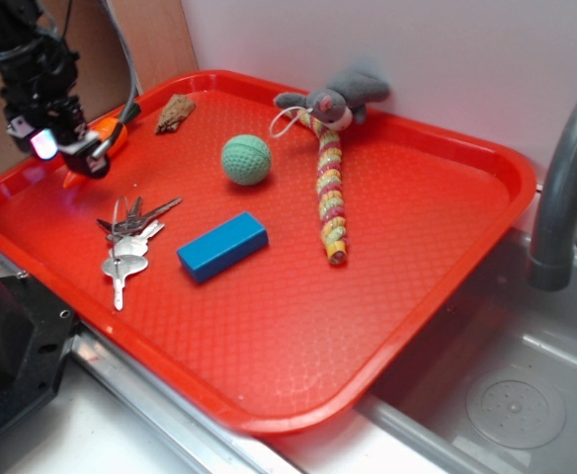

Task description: Grab the carrot.

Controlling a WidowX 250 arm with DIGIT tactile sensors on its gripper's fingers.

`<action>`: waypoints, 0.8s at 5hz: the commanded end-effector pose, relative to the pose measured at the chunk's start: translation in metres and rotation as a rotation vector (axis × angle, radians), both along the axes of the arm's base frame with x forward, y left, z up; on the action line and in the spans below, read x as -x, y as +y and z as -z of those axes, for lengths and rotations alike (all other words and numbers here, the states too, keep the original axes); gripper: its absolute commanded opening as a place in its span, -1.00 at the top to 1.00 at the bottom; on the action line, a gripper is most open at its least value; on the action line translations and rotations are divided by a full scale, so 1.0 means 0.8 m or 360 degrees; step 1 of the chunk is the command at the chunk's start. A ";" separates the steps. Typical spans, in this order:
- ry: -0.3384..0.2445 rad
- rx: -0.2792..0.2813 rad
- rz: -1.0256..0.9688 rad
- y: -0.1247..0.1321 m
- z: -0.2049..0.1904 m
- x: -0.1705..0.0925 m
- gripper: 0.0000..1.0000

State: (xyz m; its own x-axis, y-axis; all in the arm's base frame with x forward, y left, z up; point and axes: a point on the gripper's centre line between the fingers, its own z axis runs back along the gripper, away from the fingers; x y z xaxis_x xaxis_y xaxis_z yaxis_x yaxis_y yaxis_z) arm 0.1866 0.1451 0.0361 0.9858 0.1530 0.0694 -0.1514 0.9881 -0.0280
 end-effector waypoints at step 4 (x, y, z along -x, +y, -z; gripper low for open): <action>0.0115 -0.0189 -0.0120 -0.055 0.017 -0.054 -1.00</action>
State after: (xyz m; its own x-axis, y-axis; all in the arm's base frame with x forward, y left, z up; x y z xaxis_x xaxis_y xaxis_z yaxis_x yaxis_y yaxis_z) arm 0.2245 0.0993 0.0171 0.9728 0.2317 0.0039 -0.2310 0.9683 0.0952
